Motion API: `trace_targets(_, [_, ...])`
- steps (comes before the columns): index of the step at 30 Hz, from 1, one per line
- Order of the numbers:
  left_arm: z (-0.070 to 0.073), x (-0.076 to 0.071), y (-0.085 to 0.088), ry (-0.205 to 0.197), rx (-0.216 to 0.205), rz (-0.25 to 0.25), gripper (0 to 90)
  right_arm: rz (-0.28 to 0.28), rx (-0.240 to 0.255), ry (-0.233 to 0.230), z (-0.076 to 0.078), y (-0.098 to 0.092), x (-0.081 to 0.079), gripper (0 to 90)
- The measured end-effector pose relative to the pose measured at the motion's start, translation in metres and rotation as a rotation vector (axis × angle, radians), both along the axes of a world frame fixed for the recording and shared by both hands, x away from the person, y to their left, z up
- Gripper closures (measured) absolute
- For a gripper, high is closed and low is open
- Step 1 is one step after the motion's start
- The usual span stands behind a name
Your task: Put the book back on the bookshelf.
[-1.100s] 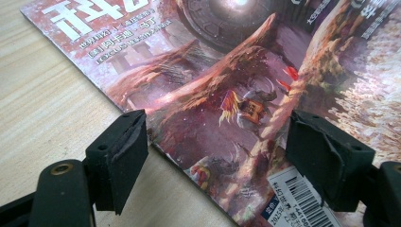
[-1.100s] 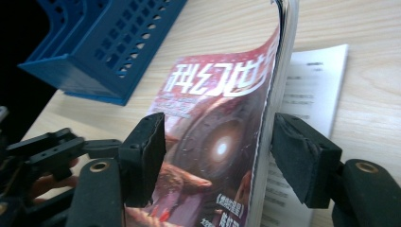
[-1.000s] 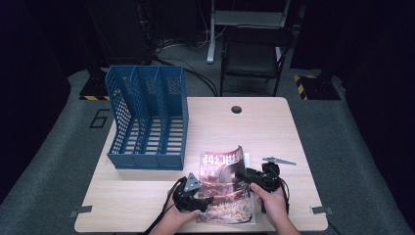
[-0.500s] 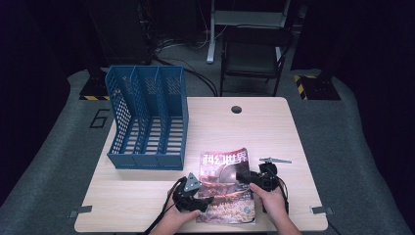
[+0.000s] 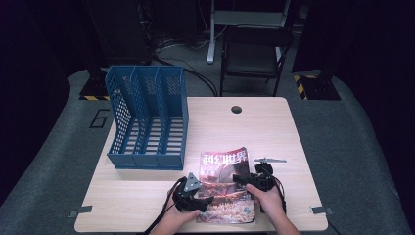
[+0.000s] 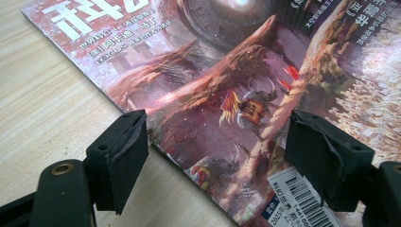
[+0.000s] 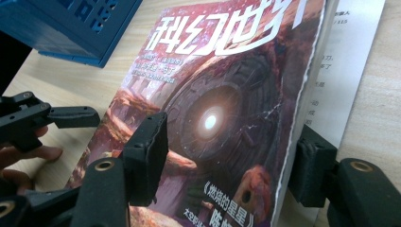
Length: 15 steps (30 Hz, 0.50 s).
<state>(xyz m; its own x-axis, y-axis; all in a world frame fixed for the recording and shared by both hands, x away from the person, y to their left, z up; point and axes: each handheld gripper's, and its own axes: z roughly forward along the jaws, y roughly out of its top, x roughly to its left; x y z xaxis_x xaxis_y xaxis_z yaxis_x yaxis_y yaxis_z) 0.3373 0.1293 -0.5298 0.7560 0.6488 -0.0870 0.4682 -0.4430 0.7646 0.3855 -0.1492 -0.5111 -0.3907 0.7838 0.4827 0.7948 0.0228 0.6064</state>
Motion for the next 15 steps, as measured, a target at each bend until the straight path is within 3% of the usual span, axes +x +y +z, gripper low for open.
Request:
trace_targets(5, [0.0006,0.0005,0.0012,0.004,0.007,-0.005,22.6,0.039,-0.037,-0.006,0.0025,0.003,-0.0039,39.1])
trace_targets(7, [0.0005,0.0005,0.0011,0.003,0.006,-0.004,22.8,0.054,-0.053,0.011,0.0016,0.0041,-0.0047,39.1])
trace_targets(15, [0.0009,0.0006,0.0014,0.005,0.01,-0.008,22.8,0.066,-0.048,0.039,-0.0013,0.0056,-0.003,35.1])
